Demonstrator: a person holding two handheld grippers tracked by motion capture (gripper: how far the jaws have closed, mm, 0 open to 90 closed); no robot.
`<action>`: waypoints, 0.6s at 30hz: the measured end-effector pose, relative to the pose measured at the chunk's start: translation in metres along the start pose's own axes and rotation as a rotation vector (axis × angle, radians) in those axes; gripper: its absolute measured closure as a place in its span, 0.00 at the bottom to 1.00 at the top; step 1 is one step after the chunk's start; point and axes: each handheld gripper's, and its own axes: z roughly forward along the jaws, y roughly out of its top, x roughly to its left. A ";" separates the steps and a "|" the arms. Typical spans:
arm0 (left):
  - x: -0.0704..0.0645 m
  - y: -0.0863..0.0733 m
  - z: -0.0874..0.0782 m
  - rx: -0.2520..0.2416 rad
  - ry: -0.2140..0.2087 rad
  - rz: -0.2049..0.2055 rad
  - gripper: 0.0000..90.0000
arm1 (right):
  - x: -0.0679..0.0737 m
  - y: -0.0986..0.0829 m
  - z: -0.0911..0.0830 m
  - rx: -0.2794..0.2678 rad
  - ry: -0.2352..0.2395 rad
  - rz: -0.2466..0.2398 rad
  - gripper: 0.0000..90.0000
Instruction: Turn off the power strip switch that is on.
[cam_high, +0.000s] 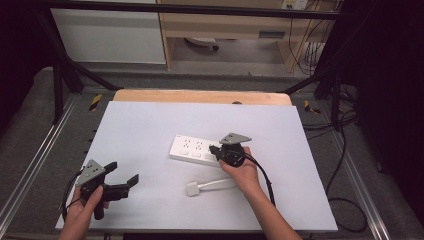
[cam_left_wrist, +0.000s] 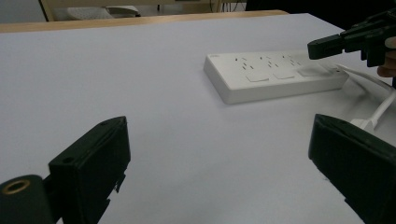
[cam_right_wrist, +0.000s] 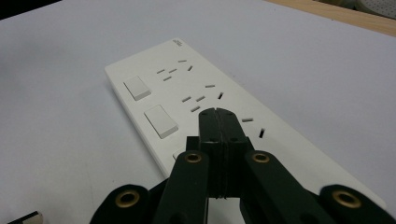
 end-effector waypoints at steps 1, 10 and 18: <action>0.000 0.000 0.000 0.000 0.000 0.000 0.06 | 0.001 0.000 0.001 0.003 0.005 0.001 1.00; 0.000 0.000 0.000 0.002 0.001 0.000 0.06 | 0.005 -0.001 0.005 0.017 0.016 -0.010 1.00; 0.000 0.000 0.000 0.002 0.002 0.001 0.06 | 0.008 -0.002 0.008 0.040 0.020 -0.009 1.00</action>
